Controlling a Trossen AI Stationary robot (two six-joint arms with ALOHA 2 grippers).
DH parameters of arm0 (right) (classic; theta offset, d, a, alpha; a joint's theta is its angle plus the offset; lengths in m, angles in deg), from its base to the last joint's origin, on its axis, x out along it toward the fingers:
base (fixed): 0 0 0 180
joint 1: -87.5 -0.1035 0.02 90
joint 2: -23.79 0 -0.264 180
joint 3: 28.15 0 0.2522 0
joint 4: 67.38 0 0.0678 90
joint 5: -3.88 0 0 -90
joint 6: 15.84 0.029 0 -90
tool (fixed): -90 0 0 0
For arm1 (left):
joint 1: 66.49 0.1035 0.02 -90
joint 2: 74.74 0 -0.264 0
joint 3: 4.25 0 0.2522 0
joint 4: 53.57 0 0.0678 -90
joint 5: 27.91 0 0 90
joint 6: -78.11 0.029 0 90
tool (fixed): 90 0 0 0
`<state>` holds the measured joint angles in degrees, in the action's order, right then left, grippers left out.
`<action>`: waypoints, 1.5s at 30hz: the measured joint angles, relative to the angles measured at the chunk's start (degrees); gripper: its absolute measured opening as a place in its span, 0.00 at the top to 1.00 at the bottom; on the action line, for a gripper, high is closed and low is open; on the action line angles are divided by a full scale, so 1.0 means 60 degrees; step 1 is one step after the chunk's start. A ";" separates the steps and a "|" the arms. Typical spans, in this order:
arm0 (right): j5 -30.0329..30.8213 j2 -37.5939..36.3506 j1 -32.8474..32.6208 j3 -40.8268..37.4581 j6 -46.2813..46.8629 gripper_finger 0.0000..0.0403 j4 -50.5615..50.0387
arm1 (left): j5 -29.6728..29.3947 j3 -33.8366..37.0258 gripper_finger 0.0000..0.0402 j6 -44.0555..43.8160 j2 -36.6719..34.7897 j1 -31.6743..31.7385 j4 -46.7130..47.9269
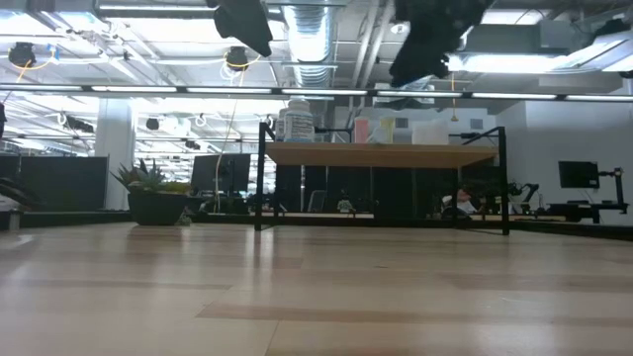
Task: Pick and place medicine bottles onto shelf by color
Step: Put the blue pill bottle on the shelf
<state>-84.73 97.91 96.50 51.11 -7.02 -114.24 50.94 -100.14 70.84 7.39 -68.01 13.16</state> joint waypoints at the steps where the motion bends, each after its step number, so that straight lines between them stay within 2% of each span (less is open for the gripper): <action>1: 0.0004 0.0125 0.0006 0.0150 -0.0020 0.46 0.0039 | 0.0000 0.0000 0.51 0.0000 0.0002 0.0000 0.0000; 6: 0.0004 0.0578 0.0077 0.0867 0.0049 0.29 0.0070 | -0.0006 0.0000 0.51 -0.0003 0.0000 0.0000 0.0004; 10: 0.0314 0.0897 0.0094 0.1316 0.1336 0.23 -0.0101 | -0.0015 0.0000 0.51 -0.0175 0.0000 0.0000 0.0161; 14: 0.0331 0.1113 0.0086 0.1874 0.2078 0.23 -0.0646 | 0.0060 0.0000 0.51 0.0192 -0.0121 -0.0011 0.0339; 17: 0.0299 0.1138 0.0026 0.2176 0.2483 0.24 -0.0706 | 0.0365 0.0000 0.51 0.1015 -0.0440 -0.0014 0.0370; 24: 0.0252 0.1134 0.0017 0.2554 0.3280 0.24 -0.0678 | 0.0906 -0.0004 0.51 0.2946 -0.1798 0.0004 0.0968; 31: 0.0244 0.1336 -0.0202 0.2546 0.3572 0.24 -0.0653 | 0.0998 -0.0011 0.51 0.3635 -0.2927 0.0004 0.1275; 34: 0.0311 0.1590 -0.0212 0.2559 0.4545 0.24 -0.0566 | 0.0987 -0.0008 0.51 0.3752 -0.3165 0.0000 0.1358; 38: 0.1604 0.1955 -0.0299 0.2700 0.6035 0.24 -0.1516 | 0.0976 -0.0011 0.51 0.3829 -0.3302 0.0000 0.1729; 40: 0.2234 0.2172 -0.0301 0.3035 0.6580 0.24 -0.2541 | 0.0975 -0.0005 0.51 0.3857 -0.3309 0.0000 0.1998; 45: 0.3108 0.3009 -0.0359 0.5000 0.7341 0.24 -0.4478 | 0.0743 -0.0005 0.51 0.3849 -0.3204 0.0003 0.2257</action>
<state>-66.08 115.97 94.35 81.11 37.03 -141.10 55.40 -100.17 93.93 -11.84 -67.99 26.71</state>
